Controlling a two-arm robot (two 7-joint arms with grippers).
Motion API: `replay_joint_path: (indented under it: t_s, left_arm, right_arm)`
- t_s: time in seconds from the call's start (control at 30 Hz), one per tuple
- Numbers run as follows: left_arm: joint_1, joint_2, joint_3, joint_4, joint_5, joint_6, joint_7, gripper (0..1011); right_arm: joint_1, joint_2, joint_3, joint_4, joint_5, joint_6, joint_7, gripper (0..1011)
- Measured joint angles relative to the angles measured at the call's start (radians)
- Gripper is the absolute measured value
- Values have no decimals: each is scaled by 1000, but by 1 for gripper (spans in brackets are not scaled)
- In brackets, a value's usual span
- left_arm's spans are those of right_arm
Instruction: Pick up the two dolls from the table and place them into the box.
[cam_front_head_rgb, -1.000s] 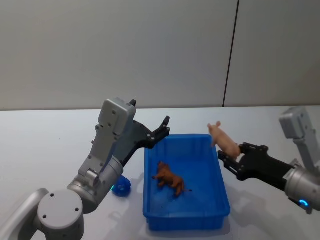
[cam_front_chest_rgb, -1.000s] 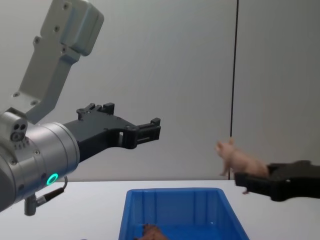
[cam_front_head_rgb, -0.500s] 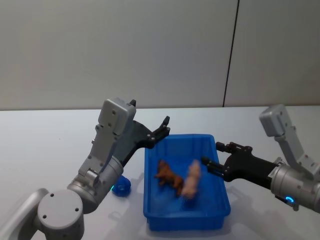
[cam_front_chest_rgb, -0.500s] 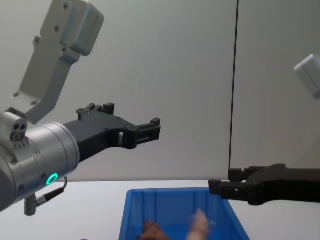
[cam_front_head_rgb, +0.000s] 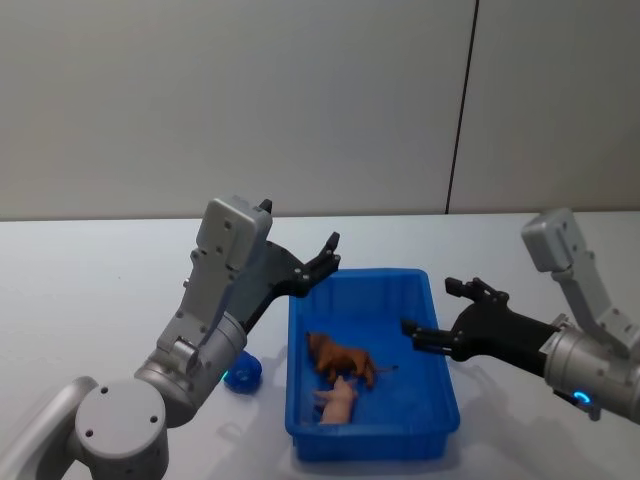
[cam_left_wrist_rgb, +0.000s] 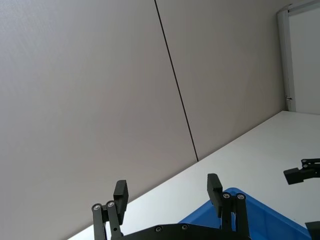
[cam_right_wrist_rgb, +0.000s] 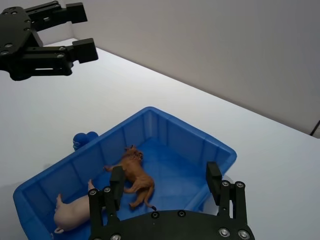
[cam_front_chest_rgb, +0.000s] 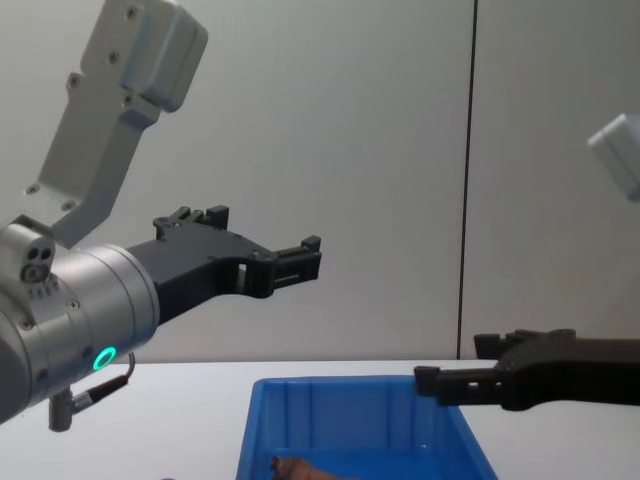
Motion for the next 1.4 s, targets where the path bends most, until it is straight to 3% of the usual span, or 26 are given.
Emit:
replay_joint_path:
  t_s: [0.5, 0.87, 1.1, 1.4]
  left_arm:
    - [0, 0, 0, 0, 0, 0, 0, 1001]
    - [3, 2, 0, -2, 0, 2, 0, 1001]
    - [32, 23, -3, -31, -8, 21, 26, 1001]
    - [104, 76, -12, -96, -43, 70, 92, 1001]
  right_arm:
    - [-91, 85, 54, -57, 108, -49, -40, 1001]
    - [-134, 123, 76, -83, 156, -78, -52, 1001]
    - [-147, 135, 83, -90, 172, -86, -55, 1001]
    - [-157, 143, 88, -95, 182, -92, -58, 1001]
